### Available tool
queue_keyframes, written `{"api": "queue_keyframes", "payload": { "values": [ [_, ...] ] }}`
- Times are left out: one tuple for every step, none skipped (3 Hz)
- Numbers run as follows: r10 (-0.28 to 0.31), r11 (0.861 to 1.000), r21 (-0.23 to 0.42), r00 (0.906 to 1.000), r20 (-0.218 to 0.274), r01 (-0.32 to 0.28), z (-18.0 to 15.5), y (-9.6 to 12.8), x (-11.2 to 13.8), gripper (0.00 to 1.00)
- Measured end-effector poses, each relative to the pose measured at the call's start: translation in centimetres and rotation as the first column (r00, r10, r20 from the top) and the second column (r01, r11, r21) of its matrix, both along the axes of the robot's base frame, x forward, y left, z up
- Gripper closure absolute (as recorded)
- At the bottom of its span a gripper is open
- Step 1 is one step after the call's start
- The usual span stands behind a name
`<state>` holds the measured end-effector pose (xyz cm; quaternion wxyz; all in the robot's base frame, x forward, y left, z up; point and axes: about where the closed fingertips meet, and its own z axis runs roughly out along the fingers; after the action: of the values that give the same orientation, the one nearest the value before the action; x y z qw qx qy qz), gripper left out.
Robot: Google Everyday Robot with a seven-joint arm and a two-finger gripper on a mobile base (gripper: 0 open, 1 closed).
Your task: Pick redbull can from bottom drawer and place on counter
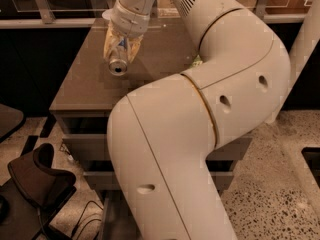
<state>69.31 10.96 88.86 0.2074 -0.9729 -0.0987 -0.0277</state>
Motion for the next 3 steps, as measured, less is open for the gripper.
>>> {"api": "queue_keyframes", "payload": {
  "values": [
    [0.0, 1.0, 0.011, 0.9998, -0.019, 0.0, -1.6, -0.5, 0.2, 1.0],
    [-0.005, 0.999, 0.052, 0.9994, -0.033, 0.007, -3.8, -0.5, 0.7, 1.0],
    [-0.019, 0.997, 0.077, 0.9995, -0.026, 0.021, -5.0, 0.1, 1.2, 1.0]
  ]
}}
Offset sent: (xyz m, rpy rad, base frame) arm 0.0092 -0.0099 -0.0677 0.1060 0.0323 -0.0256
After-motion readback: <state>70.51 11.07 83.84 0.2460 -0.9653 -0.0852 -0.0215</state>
